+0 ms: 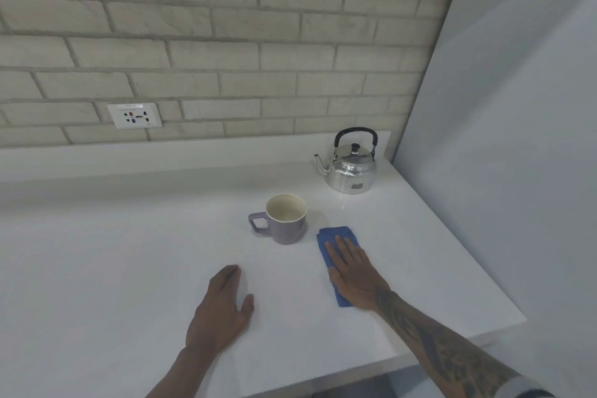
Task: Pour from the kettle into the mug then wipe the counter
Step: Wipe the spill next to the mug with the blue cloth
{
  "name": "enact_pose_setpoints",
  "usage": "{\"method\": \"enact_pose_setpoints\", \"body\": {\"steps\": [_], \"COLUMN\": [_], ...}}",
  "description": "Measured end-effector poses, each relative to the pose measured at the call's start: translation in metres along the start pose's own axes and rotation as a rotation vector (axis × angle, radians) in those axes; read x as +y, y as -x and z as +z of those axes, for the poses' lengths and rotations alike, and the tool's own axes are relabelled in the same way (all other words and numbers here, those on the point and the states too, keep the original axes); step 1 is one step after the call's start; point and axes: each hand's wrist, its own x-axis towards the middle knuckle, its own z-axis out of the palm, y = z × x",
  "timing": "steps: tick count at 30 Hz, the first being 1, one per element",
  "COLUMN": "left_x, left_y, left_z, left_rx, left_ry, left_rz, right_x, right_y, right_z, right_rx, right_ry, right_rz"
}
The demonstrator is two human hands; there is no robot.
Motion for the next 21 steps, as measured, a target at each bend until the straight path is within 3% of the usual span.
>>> {"method": "enact_pose_setpoints", "body": {"steps": [4,8,14,21], "left_x": [0.002,0.029,0.114,0.199], "left_y": [-0.001,-0.007,-0.019,-0.032], "left_z": [0.001,0.002,0.029,0.072], "left_rx": [-0.013,-0.011,0.037,-0.048], "left_ry": [-0.049,-0.077,0.013,0.015], "left_rz": [0.009,-0.090,-0.143,-0.210], "right_x": [0.002,0.006,0.019,0.032], "right_y": [-0.006,-0.015,-0.040,-0.064], "right_z": [-0.008,-0.032,-0.073,-0.082], "right_rx": [-0.077,-0.128,-0.021,-0.095], "right_ry": [0.031,-0.062,-0.145,-0.152], "right_rz": [0.016,0.019,-0.023,-0.054]}}
